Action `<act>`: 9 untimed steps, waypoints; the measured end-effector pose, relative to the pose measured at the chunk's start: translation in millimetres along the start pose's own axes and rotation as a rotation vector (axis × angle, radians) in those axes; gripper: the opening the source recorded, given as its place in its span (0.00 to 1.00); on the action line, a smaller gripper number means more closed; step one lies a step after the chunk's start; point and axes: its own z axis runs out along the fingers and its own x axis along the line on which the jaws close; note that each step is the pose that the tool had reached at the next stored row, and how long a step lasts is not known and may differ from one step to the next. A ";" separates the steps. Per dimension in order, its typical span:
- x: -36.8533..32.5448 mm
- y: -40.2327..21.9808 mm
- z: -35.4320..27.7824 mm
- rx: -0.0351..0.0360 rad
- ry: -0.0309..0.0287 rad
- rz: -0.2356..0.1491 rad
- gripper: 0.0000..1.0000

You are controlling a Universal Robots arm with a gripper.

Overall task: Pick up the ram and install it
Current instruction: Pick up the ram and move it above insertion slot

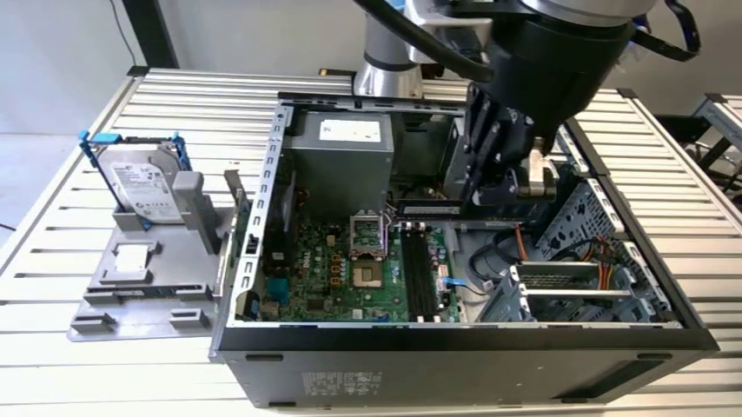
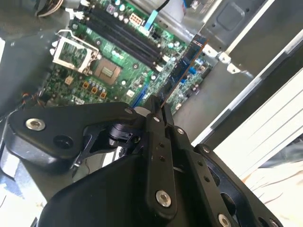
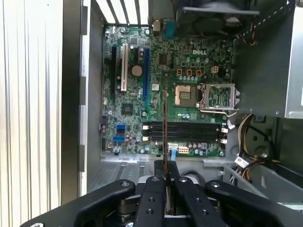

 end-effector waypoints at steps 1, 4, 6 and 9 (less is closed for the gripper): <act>0.1 -4.5 -0.1 -0.0004 0.0000 0.000 0.00; 0.4 -17.4 -0.4 -0.0014 -0.0001 0.000 0.00; 0.4 -22.1 -0.6 -0.0015 0.0000 0.000 0.00; 0.4 -22.2 -0.6 -0.0015 -0.0001 0.000 0.00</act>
